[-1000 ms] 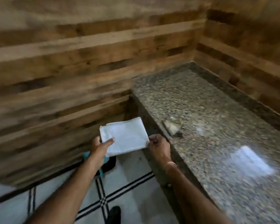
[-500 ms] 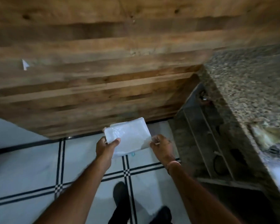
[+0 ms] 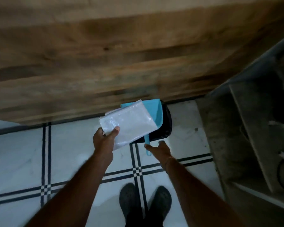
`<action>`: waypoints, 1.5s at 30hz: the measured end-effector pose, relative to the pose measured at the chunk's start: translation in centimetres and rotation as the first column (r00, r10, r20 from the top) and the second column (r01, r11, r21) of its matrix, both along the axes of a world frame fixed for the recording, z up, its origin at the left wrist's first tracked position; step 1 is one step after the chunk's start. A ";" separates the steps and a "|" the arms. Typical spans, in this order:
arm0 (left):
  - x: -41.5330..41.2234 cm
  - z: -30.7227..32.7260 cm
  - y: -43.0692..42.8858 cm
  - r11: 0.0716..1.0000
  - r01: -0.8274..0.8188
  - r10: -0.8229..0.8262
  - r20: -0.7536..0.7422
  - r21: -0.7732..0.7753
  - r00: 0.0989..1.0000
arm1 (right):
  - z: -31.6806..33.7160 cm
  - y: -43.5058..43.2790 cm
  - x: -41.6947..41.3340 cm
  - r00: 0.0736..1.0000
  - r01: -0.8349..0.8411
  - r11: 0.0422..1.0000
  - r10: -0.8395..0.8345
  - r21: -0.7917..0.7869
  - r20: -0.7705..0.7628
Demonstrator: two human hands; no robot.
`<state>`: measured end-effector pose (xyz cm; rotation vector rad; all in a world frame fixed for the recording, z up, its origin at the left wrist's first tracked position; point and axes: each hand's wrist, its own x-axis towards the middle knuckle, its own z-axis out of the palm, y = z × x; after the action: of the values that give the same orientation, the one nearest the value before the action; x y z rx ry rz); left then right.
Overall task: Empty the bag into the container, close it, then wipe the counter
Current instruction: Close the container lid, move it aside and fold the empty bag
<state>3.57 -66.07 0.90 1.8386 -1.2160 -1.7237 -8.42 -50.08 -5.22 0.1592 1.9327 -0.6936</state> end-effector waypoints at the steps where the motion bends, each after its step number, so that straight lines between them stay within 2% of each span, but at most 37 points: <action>1: -0.2 -1.8 -0.4 1.000 -0.013 0.013 -0.008 0.009 1.000 | -2.2 -0.7 0.2 0.999 0.033 0.999 -0.032 -0.014 0.025; 6: -0.8 -8.0 -1.8 0.996 -0.050 0.053 -0.034 0.079 0.998 | -10.8 -3.2 0.8 0.986 0.167 0.985 -0.166 -0.052 0.030; 9: -1.5 -9.3 -1.9 0.994 -0.059 0.062 -0.037 0.092 0.997 | -12.8 -3.5 1.2 0.982 0.176 0.984 -0.177 -0.016 -0.066; 13: -2.0 -8.4 -1.6 0.990 -0.093 0.095 -0.016 0.104 0.995 | -9.6 -1.3 2.2 0.952 0.143 0.989 -0.146 -0.032 -0.268; 18: -3.2 -6.4 -1.6 0.978 -0.203 0.201 0.034 0.050 0.979 | -3.7 4.0 1.7 0.818 0.388 0.917 -0.390 -0.096 -0.422; 20: -3.9 -6.6 -1.8 0.981 -0.196 0.194 0.101 0.011 0.976 | -2.4 5.5 1.1 0.799 0.389 0.915 -0.392 -0.104 -0.456; 23: -5.5 -8.8 -1.9 0.995 -0.094 0.098 0.258 -0.026 0.961 | -2.0 6.8 0.3 0.785 0.343 0.928 -0.367 -0.142 -0.499; 25: -6.6 -11.0 -1.8 1.000 -0.022 0.022 0.294 -0.004 0.955 | -2.9 7.3 0.0 0.763 0.352 0.913 -0.408 -0.207 -0.502; 30: -9.0 -18.0 -0.8 0.992 0.073 -0.088 0.148 0.104 0.985 | -6.8 8.2 -0.1 0.783 0.321 0.874 -0.462 -0.366 -0.417; 35: -9.9 -20.7 0.0 0.977 0.146 -0.182 0.251 0.155 0.951 | -8.7 8.4 0.1 0.799 0.270 0.898 -0.410 -0.348 -0.440; 38: -9.7 -20.0 -0.2 0.969 0.174 -0.222 0.312 0.174 0.924 | -8.0 8.6 0.0 0.819 0.251 0.919 -0.369 -0.304 -0.439; 45: -10.4 -9.8 0.6 0.909 0.412 -0.408 0.335 0.061 0.850 | -3.7 9.1 -0.1 0.864 0.228 0.949 -0.300 -0.217 -0.405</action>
<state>-6.80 -65.52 -8.86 2.0397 -1.8741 -1.6240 -8.51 -40.95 -8.90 0.1828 2.2906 -1.1472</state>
